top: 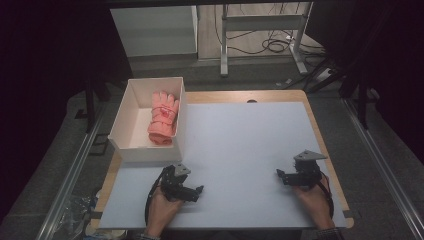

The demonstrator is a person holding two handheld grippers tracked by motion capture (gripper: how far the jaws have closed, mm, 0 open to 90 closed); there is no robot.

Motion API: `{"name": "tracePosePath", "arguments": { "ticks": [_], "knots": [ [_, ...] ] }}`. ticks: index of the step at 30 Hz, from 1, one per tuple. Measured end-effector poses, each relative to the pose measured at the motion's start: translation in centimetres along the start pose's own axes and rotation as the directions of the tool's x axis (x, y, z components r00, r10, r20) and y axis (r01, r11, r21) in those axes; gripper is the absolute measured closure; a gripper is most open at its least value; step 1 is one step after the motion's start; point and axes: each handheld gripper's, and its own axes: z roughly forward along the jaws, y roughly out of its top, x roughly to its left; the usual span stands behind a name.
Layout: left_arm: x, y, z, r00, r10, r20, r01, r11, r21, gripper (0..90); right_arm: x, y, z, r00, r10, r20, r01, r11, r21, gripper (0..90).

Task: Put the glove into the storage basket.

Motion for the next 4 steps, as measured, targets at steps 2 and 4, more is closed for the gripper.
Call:
{"name": "tracePosePath", "arguments": {
  "ticks": [2, 4],
  "knots": [
    [0.00, -0.03, 0.00, 1.0000, -0.001, -0.001, 0.001, 1.0000, -0.002, 0.0, -0.01, -0.02, 0.00, 1.0000, 0.001, -0.001, -0.001, 1.0000, -0.001, 14.1],
    [-0.02, -0.04, 0.00, 1.0000, 0.000, -0.002, 0.000, 1.0000, -0.003, 0.0, 0.02, -0.01, 0.01, 1.0000, -0.001, 0.002, 0.001, 1.0000, -0.001, 14.1]
  ]
}}
